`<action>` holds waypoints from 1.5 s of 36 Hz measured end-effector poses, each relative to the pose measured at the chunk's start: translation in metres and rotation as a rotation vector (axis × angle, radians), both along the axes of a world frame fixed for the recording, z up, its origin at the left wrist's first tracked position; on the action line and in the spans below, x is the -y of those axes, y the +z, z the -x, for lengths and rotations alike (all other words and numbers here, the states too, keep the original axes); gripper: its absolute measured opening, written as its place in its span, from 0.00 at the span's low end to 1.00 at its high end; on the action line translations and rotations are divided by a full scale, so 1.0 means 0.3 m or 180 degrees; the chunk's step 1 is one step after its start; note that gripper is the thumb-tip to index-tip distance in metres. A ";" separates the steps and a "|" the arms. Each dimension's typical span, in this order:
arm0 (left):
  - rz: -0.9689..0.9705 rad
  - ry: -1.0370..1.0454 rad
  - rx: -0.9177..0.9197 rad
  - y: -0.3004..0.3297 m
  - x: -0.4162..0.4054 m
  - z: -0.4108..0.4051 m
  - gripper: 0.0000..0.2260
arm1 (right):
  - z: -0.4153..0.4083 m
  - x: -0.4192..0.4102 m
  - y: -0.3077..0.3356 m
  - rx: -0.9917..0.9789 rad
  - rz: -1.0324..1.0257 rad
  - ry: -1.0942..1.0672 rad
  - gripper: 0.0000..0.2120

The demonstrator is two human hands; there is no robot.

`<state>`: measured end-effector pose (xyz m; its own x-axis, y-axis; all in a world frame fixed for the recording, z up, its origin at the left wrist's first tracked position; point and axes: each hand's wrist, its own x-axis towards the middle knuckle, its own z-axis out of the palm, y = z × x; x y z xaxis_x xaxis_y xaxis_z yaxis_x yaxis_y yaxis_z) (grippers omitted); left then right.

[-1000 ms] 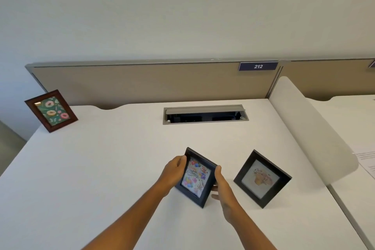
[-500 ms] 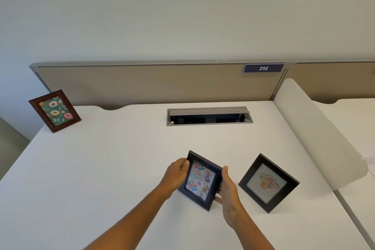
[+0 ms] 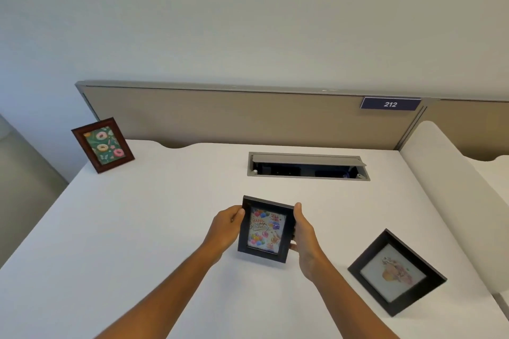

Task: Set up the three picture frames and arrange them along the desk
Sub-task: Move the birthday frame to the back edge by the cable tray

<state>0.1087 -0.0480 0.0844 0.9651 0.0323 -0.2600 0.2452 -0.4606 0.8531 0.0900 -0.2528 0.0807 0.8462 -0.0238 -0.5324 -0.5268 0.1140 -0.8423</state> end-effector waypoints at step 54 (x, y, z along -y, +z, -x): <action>-0.0077 0.0784 -0.0006 -0.104 -0.404 -1.050 0.17 | -1.201 -0.438 -0.082 -0.0097 -0.0162 0.0420 0.26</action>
